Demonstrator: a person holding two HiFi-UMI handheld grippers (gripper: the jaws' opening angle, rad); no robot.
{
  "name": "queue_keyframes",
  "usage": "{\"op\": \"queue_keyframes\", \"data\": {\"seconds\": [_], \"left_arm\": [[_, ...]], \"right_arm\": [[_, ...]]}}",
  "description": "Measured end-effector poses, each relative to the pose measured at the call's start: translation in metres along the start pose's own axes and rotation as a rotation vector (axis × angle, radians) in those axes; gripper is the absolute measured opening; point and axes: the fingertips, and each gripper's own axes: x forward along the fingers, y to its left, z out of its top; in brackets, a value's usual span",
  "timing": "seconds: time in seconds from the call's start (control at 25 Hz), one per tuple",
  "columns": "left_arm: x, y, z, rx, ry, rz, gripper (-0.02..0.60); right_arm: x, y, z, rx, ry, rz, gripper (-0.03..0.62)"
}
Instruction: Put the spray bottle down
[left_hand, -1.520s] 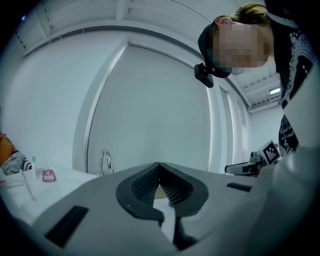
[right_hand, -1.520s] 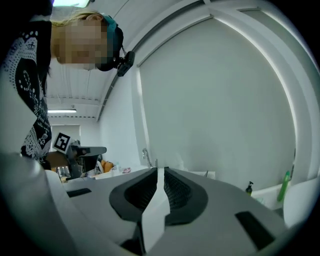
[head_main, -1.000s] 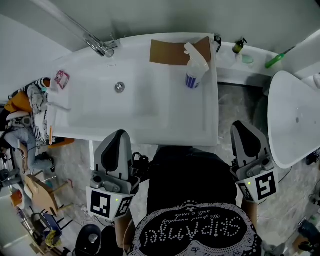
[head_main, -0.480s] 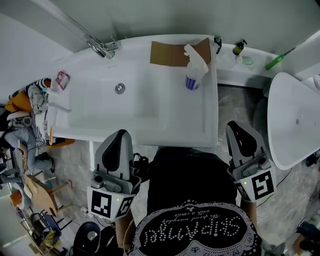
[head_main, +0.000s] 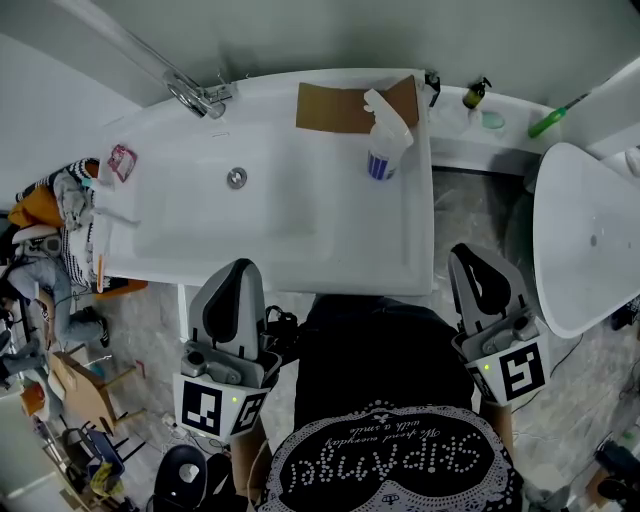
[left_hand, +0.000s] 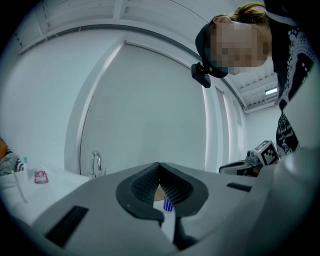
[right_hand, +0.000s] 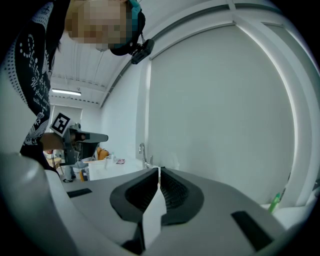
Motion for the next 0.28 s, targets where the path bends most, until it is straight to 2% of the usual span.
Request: {"op": "queue_keyframes", "data": {"seconds": [0.28], "left_arm": [[0.0055,-0.0028,0.0001,0.0,0.002,-0.007,0.005]], "right_arm": [[0.0005,-0.0055,-0.0019,0.002,0.006,-0.008,0.029]]}}
